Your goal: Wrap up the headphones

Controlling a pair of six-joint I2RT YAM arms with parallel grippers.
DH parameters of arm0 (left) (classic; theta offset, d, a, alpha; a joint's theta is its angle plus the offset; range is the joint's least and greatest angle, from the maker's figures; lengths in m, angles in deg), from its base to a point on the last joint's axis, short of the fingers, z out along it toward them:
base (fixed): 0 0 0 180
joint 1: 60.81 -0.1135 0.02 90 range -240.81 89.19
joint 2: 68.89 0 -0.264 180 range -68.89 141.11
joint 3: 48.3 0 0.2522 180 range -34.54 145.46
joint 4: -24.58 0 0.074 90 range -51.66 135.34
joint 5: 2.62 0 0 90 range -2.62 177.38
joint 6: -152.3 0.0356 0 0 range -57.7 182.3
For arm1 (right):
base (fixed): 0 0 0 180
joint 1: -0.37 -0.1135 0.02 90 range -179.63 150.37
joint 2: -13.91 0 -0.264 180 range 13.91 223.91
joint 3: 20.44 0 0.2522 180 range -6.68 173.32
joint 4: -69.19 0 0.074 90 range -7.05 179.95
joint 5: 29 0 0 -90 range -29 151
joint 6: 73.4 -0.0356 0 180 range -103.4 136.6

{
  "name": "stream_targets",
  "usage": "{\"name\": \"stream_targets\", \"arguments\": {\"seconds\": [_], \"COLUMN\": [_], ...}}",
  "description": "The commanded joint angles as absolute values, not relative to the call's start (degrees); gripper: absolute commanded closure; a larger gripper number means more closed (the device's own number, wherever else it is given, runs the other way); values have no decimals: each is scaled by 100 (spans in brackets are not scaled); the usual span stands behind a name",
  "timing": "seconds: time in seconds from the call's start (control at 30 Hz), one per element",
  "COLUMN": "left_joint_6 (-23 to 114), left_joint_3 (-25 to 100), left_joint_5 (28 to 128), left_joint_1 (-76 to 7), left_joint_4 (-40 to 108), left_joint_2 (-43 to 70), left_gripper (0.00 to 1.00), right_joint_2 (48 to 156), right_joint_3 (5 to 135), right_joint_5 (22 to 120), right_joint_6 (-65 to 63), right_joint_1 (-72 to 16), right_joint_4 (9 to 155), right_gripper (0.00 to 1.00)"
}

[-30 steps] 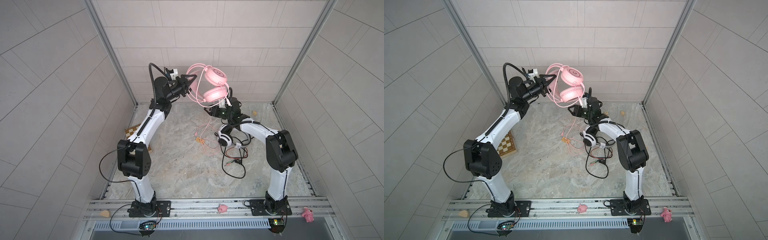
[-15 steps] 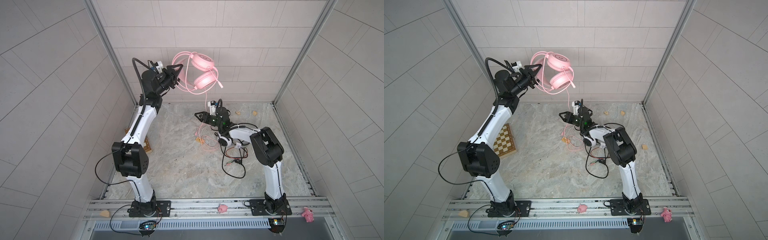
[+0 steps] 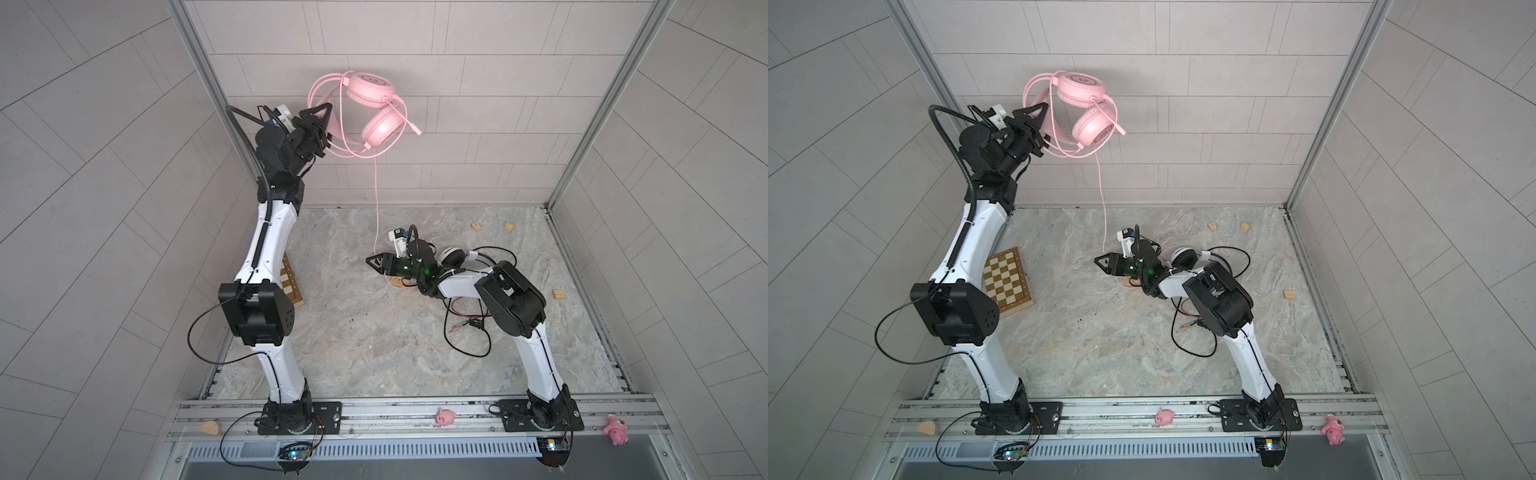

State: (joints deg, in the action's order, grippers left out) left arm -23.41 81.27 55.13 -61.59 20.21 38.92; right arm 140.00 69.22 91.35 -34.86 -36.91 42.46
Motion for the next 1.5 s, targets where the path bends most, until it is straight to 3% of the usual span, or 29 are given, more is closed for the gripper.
{"name": "stream_targets", "arguments": {"seconds": [0.0, 0.07, 0.13, 0.2, 0.37, 0.57, 0.8, 1.2, 1.47], "left_joint_6": [-2609, -2610, -2600, -2528, -2306, -2128, -2225, -1773, -1038], "left_joint_3": [8416, 8470, 8519, 8535, 8471, 8380, 9202, 9203, 8988], "left_joint_5": [5657, 5665, 5671, 5708, 5832, 6420, 6790, 7668, 7602], "left_joint_1": [-6289, -6365, -6418, -6474, -6624, -6744, -6799, -6820, -6815], "left_joint_4": [1654, 1676, 1697, 1780, 1952, 1933, 1900, 2140, 2479], "left_joint_2": [3834, 3842, 3850, 3860, 3937, 4071, 4669, 4664, 4626], "left_gripper": [100, 100, 100, 100, 100, 100, 100, 100, 100], "right_joint_2": [14095, 14109, 14103, 13996, 13309, 11899, 10579, 9611, 9071], "right_joint_3": [6936, 6827, 6771, 6674, 6274, 5459, 4732, 4662, 5528], "right_joint_5": [9214, 9226, 9290, 9319, 9292, 9072, 8469, 7688, 7183], "right_joint_6": [-3482, -3493, -3499, -3486, -2989, -2131, -1602, -989, -406], "right_joint_1": [-3816, -3847, -3877, -3885, -3887, -4059, -4485, -5420, -5527], "right_joint_4": [4060, 3969, 3939, 3895, 4667, 6123, 7381, 8913, 10090], "right_gripper": [46, 51, 62, 80, 94, 97, 97, 98, 98]}}
